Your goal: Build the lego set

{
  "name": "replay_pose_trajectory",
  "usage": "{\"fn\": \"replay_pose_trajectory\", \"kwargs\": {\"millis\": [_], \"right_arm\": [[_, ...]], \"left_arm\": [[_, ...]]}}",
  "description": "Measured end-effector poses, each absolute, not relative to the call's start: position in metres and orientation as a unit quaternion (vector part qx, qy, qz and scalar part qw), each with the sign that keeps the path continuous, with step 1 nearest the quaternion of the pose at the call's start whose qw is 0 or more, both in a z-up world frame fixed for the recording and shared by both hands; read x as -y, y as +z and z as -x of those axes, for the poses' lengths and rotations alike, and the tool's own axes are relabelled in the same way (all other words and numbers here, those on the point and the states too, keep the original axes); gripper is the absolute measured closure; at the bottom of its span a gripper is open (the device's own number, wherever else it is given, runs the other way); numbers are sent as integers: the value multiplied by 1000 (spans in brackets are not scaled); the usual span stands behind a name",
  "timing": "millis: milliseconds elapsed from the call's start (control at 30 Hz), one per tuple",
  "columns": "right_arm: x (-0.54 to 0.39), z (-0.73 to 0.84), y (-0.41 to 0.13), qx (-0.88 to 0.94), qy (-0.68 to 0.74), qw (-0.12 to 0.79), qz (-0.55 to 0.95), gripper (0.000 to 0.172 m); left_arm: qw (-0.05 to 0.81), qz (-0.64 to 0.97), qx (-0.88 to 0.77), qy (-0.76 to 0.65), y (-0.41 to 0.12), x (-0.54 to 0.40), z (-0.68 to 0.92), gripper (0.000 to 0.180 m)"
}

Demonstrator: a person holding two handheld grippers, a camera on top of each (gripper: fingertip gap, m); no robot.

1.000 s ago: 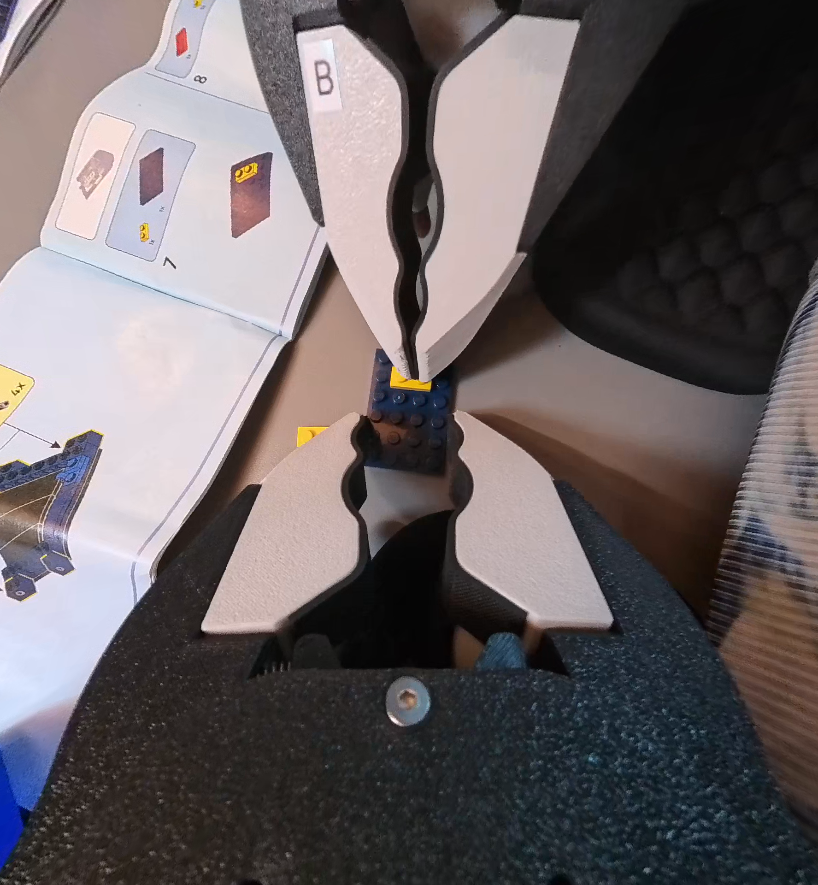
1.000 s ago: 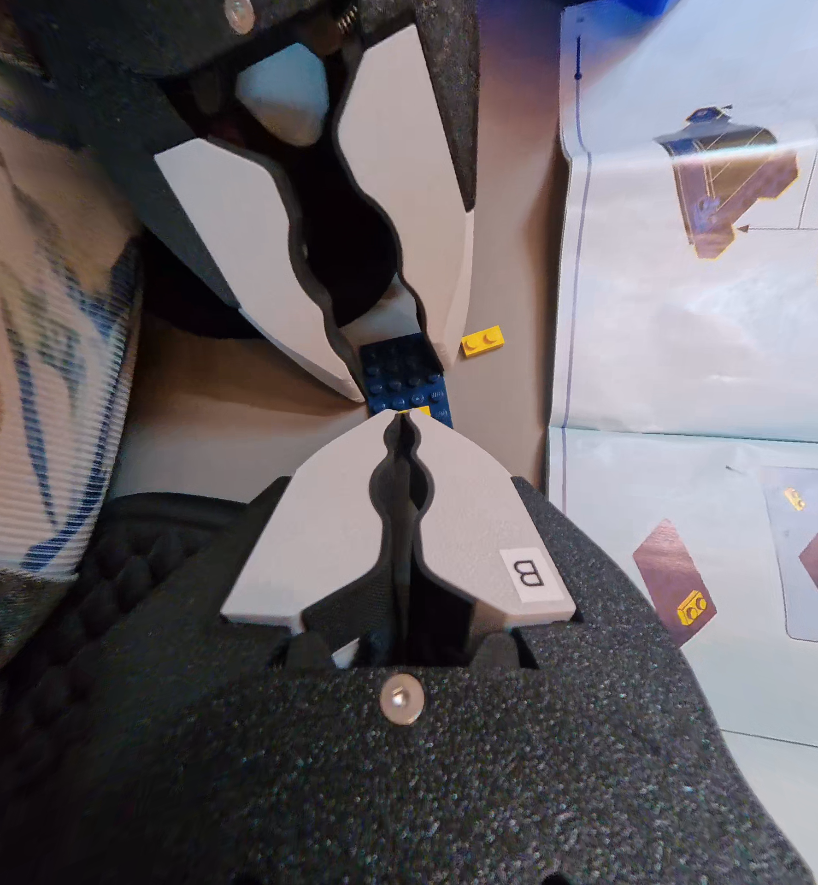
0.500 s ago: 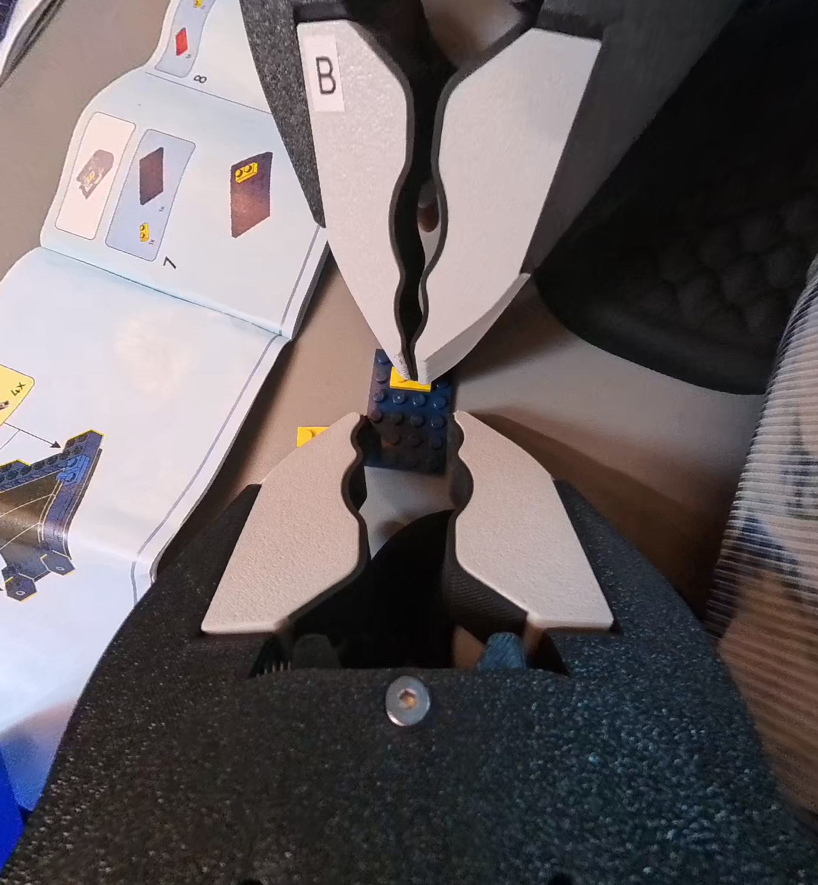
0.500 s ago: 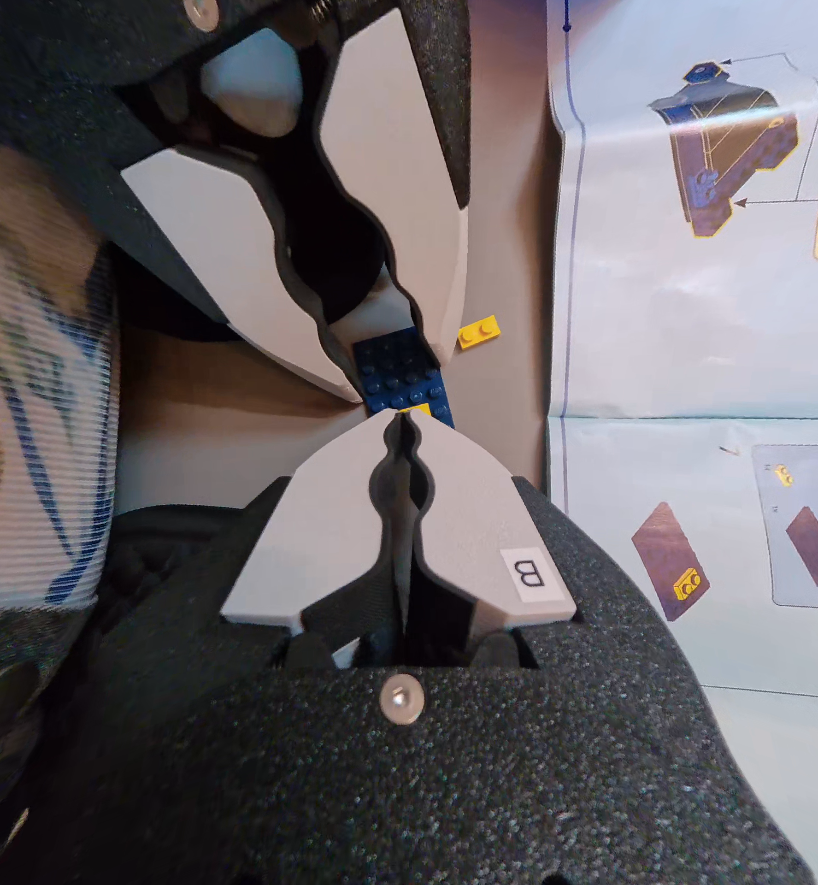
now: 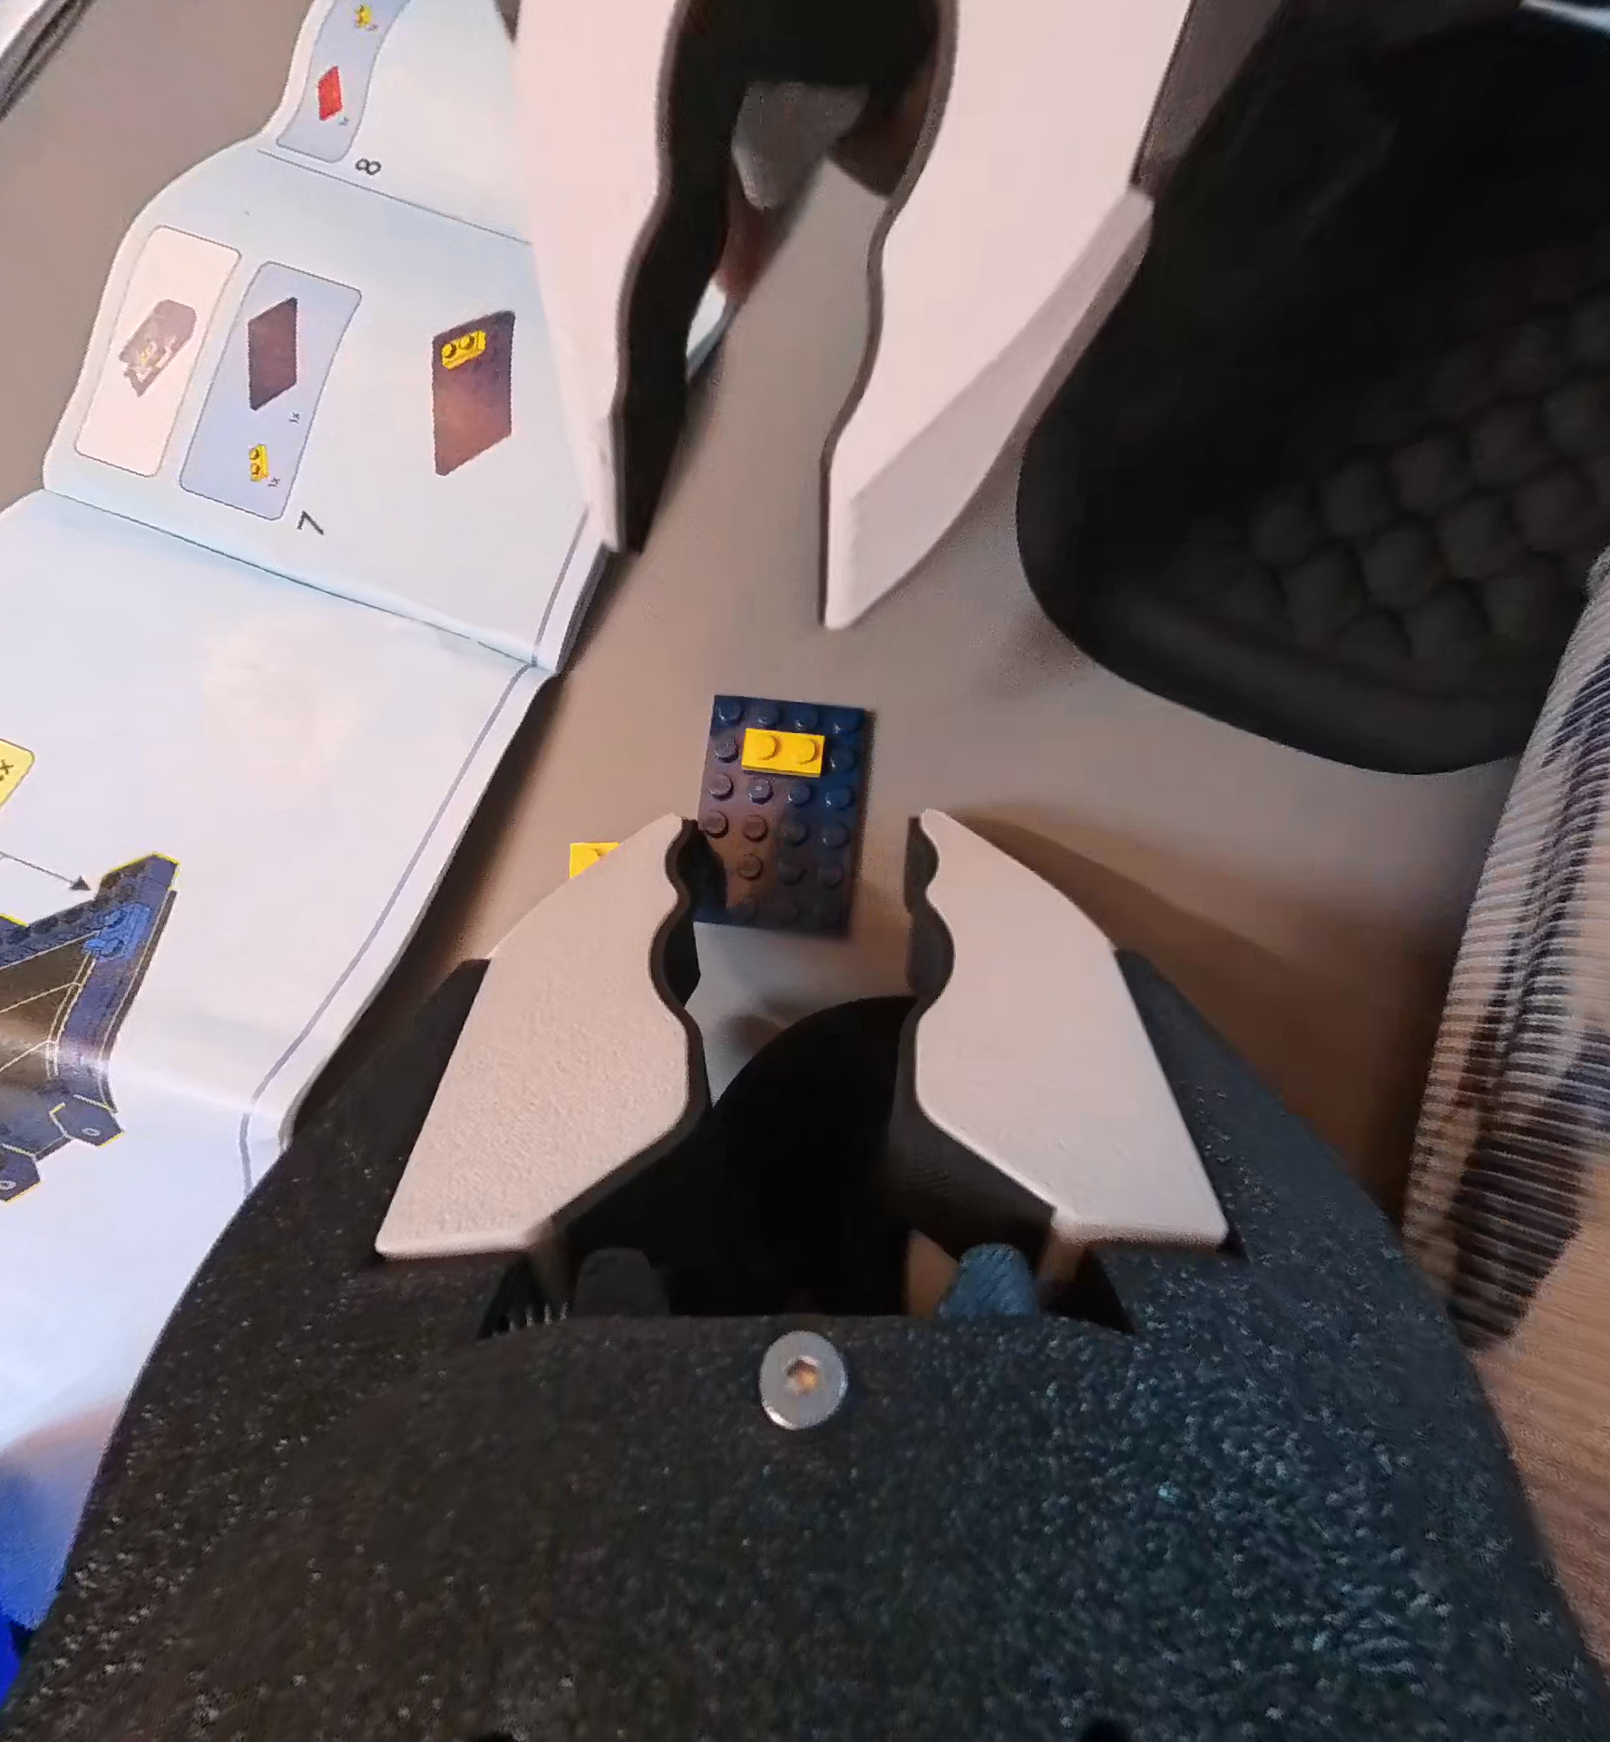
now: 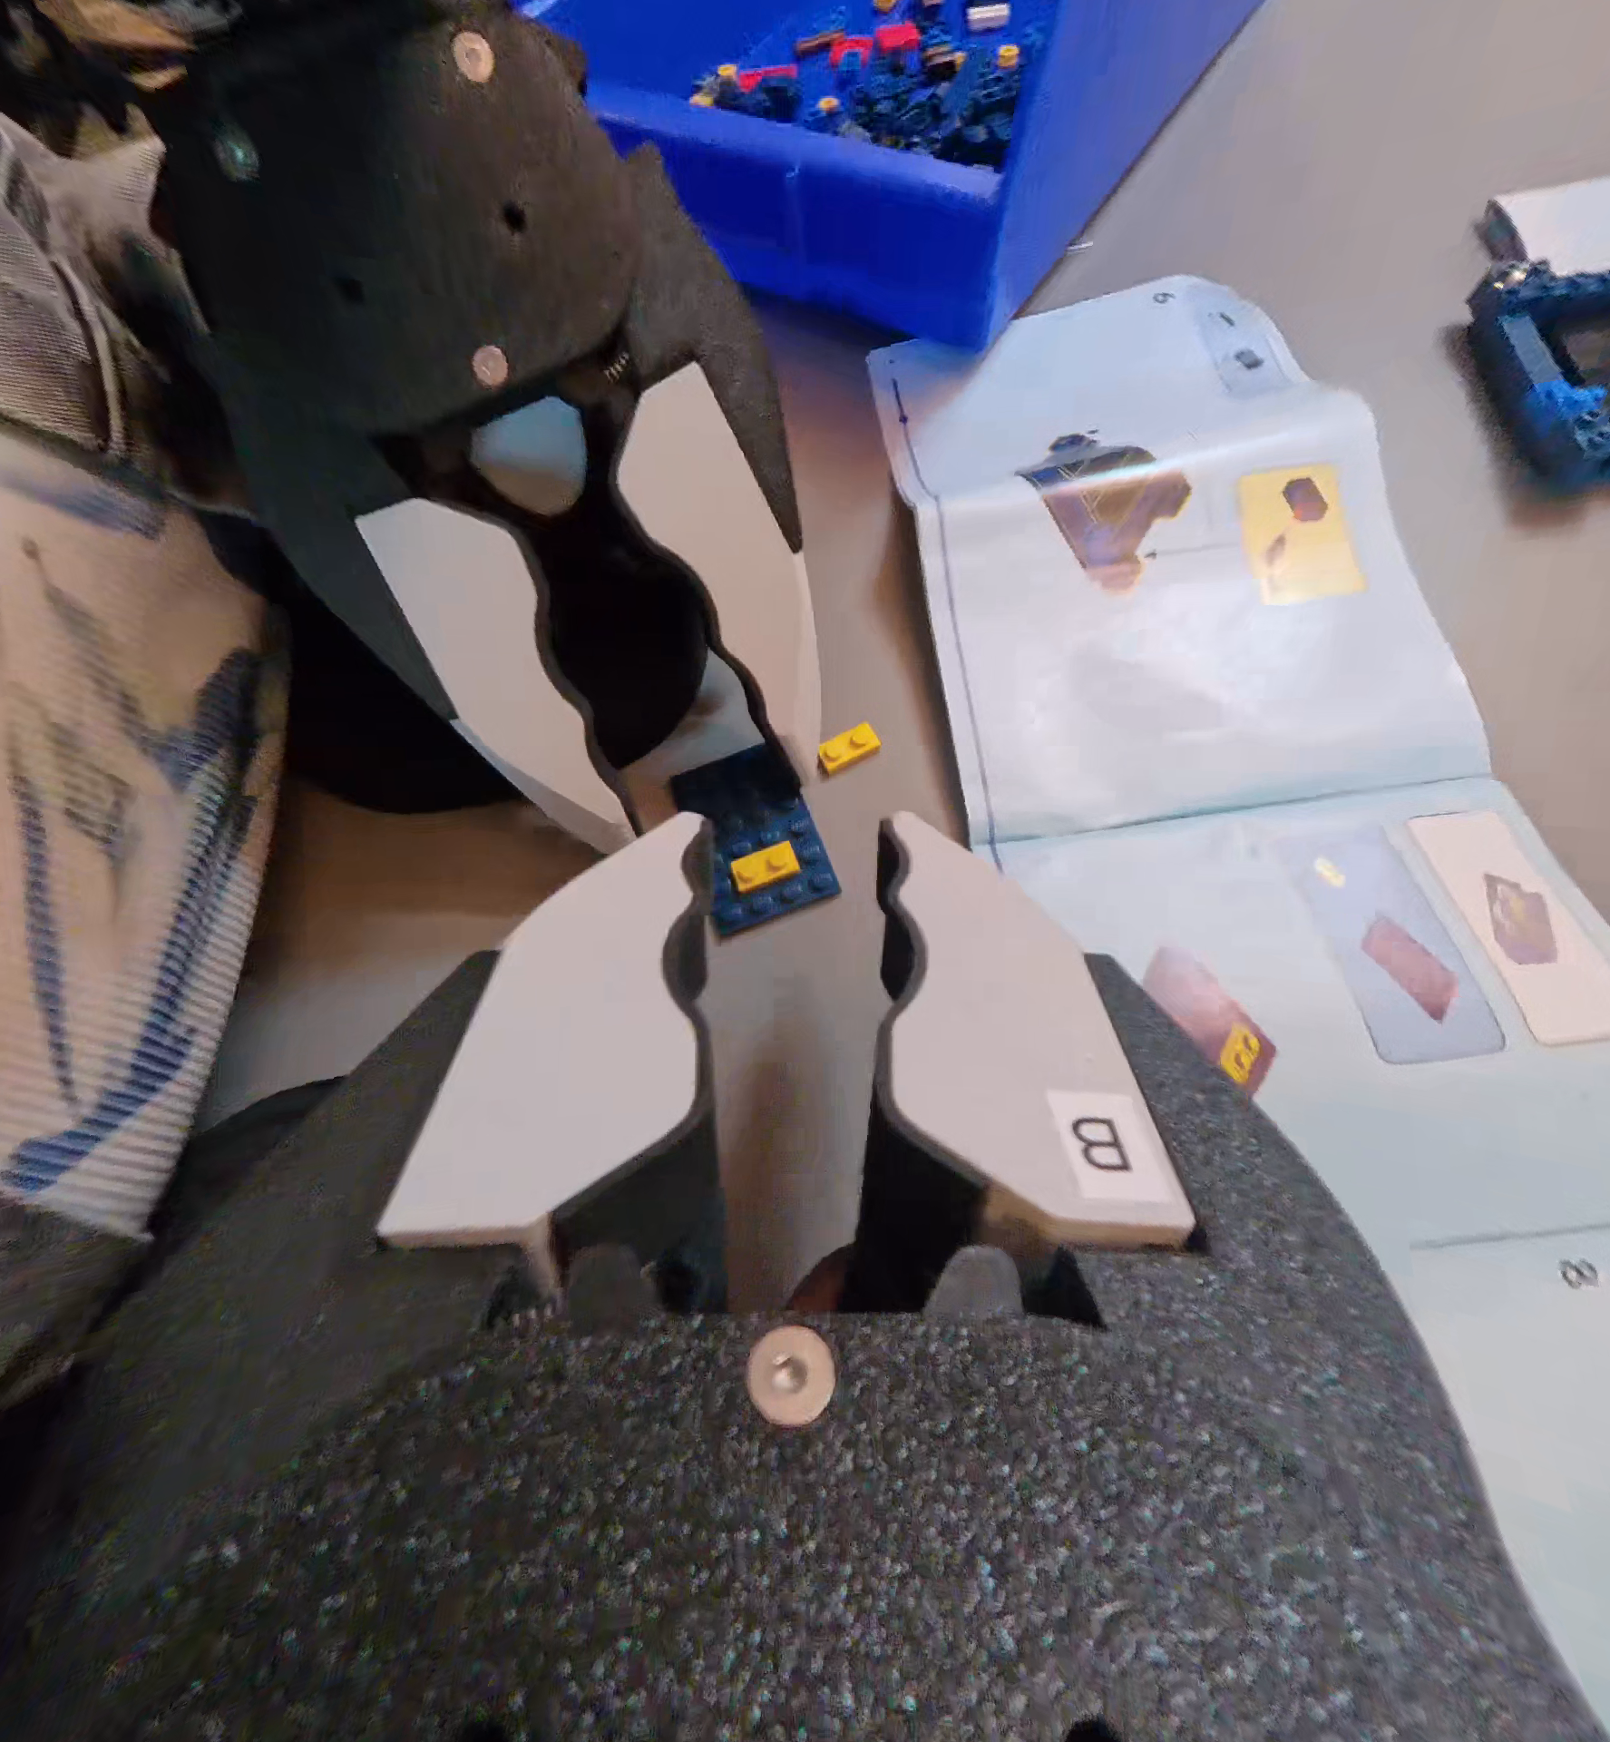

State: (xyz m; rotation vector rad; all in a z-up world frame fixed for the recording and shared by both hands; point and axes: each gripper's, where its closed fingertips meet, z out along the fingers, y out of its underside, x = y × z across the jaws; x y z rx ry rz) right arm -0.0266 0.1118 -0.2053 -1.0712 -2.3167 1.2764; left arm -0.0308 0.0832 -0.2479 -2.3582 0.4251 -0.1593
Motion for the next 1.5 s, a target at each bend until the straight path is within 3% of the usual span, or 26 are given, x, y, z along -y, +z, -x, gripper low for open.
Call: {"fn": "replay_pose_trajectory", "kwargs": {"millis": [100, 267, 367, 567, 733, 933, 1067, 1267, 1500], "right_arm": [[-114, 14, -204, 810, 439, 156, 355, 145], [-109, -4, -226, 821, 409, 132, 376, 134], [-108, -6, -235, 841, 372, 142, 367, 133], [-92, -11, -243, 863, 367, 88, 335, 157], [-87, -3, -244, 865, 370, 91, 327, 158], [-106, 2, -243, 852, 365, 116, 355, 150], [-109, 6, -236, 842, 377, 135, 360, 145], [-109, 19, -239, 848, 365, 153, 351, 114], [-104, 24, -245, 842, 383, 154, 346, 110]], "left_arm": [[365, 913, -166, -73, -244, -85, 23, 134], [400, 895, -156, -122, -223, -85, 14, 128], [358, 916, -147, -110, -235, -78, 28, 129], [327, 921, -135, -162, -246, -69, 35, 139], [321, 918, -155, -173, -245, -66, 26, 138], [334, 894, -198, -221, -231, -63, 6, 140], [376, 897, -164, -167, -219, -73, 39, 141], [358, 918, -137, -104, -236, -85, 67, 138], [344, 922, -155, -81, -247, -86, 70, 151]]}}
